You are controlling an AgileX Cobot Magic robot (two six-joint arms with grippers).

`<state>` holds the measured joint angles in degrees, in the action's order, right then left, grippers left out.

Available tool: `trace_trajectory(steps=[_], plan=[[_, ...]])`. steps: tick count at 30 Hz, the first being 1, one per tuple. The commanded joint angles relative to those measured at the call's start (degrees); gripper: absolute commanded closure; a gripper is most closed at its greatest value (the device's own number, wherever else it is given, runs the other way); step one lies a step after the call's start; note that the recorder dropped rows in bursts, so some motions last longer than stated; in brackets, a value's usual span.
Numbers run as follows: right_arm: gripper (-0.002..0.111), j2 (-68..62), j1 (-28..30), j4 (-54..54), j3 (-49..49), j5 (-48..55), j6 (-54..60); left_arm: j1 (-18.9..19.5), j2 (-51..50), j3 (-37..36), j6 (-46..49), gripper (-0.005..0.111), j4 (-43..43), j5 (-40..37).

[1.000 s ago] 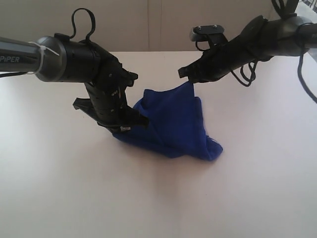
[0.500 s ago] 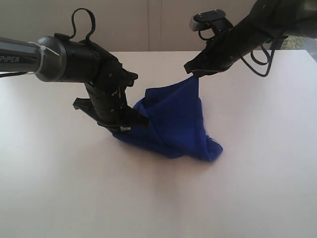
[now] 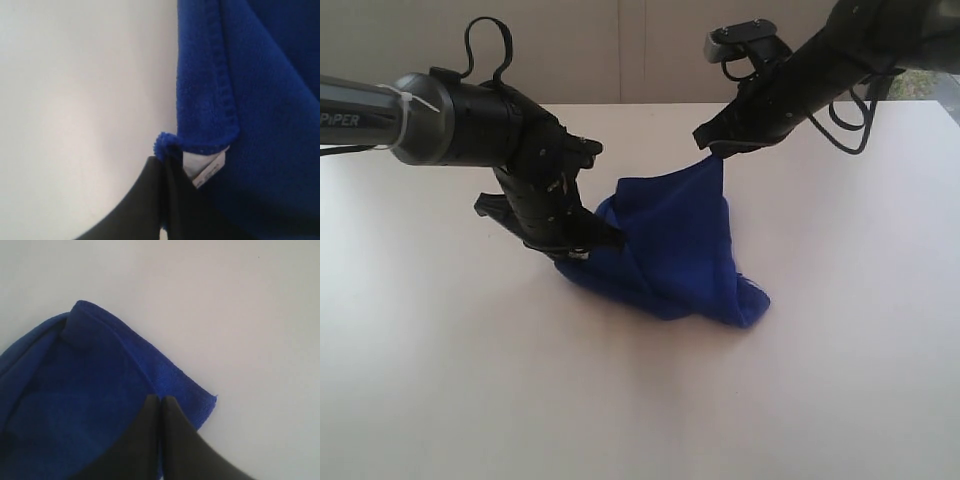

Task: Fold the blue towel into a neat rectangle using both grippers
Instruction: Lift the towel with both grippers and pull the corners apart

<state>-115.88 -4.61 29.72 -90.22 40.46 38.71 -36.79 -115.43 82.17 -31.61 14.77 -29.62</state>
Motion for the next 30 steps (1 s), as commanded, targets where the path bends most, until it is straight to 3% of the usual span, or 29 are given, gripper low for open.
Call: trace_trajectory(steps=[1,8,15,22,27,30], plan=[[0.108,0.62,0.01,-0.09,-0.48,0.64,-0.36,0.10,0.70,-0.41,0.08,0.107,0.01,0.09],[0.108,2.12,0.01,-0.83,-0.37,2.37,-0.50,0.10,2.83,-0.41,0.08,0.107,0.31,-1.46],[0.108,6.12,0.01,-11.55,0.57,3.04,-8.17,0.10,8.86,-0.41,0.70,0.107,2.81,-2.67],[0.108,13.31,0.13,-13.50,10.60,-1.50,-8.55,0.10,10.81,-0.78,1.86,0.107,2.71,-5.06],[0.108,20.20,0.13,-13.64,18.41,-4.68,-8.95,0.10,13.96,-4.16,1.86,0.107,2.15,-1.41],[0.108,24.48,0.13,-13.64,21.80,-6.01,-10.80,2.10,15.50,-6.35,1.86,0.107,-0.40,-0.61]])
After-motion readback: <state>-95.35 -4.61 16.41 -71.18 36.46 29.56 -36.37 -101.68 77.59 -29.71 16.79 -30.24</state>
